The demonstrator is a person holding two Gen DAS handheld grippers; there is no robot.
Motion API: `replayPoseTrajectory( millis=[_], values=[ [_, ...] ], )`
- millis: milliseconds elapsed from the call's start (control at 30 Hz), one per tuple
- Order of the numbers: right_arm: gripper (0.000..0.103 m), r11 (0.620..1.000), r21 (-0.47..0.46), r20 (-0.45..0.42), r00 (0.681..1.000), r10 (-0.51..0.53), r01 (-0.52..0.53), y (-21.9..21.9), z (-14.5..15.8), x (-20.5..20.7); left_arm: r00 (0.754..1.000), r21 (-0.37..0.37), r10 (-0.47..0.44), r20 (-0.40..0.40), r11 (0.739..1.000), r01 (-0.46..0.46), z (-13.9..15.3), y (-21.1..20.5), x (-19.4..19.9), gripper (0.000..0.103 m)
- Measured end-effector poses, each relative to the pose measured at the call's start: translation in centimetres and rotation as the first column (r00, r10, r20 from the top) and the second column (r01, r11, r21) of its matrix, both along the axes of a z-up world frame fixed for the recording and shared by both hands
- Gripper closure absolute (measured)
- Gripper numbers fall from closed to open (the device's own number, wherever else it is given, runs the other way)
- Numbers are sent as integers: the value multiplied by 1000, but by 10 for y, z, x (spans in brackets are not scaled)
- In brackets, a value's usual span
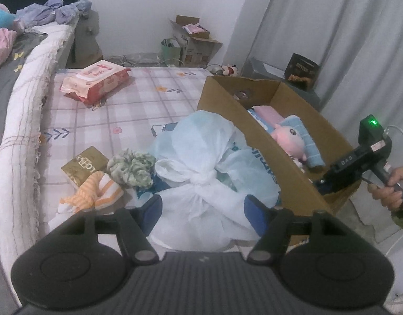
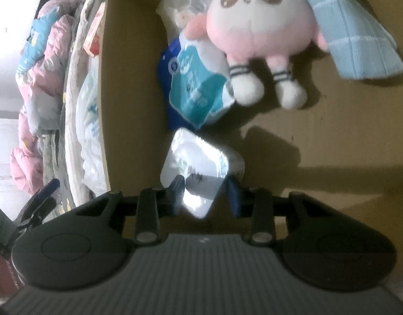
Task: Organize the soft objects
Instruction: 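Lower the yogurt cup into the box and open the right tool, then move both tools back to the pile toward the striped sock bundle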
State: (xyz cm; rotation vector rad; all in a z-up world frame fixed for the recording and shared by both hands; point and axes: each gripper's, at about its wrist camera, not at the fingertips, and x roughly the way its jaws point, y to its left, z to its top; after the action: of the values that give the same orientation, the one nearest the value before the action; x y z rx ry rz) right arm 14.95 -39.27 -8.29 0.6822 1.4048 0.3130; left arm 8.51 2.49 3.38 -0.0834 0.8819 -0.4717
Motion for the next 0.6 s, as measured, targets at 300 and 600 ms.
replayPoseTrajectory(
  millis=[300, 600],
  values=[
    [67, 992, -87, 160, 984, -72, 87, -15, 52, 7, 998, 5, 39, 41, 999, -39, -3, 18, -20, 30],
    [67, 988, -154, 168, 986, -3, 29, 20, 29, 37, 996, -15, 78, 41, 997, -78, -11, 38, -40, 29]
  ],
)
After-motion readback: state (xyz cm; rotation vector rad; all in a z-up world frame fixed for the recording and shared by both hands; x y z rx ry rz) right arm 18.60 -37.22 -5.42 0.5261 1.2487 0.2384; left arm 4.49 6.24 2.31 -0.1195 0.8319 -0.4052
